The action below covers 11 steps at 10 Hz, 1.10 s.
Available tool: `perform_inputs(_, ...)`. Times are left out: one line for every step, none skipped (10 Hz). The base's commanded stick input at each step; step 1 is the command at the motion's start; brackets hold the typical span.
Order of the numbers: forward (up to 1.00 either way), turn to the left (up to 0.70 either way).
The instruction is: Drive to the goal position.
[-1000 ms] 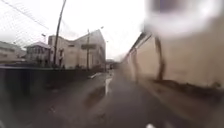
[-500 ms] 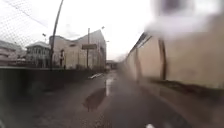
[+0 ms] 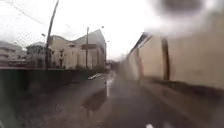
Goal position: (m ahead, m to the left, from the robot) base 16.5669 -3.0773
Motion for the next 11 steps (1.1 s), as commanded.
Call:
perform_inputs(0.50,0.07)
perform_inputs(0.50,0.07)
perform_inputs(0.50,0.07)
perform_inputs(0.50,0.07)
perform_inputs(0.50,0.07)
perform_inputs(0.50,0.07)
perform_inputs(0.50,0.07)
perform_inputs(0.50,0.07)
perform_inputs(0.50,0.07)
perform_inputs(0.50,0.07)
perform_inputs(0.50,0.07)
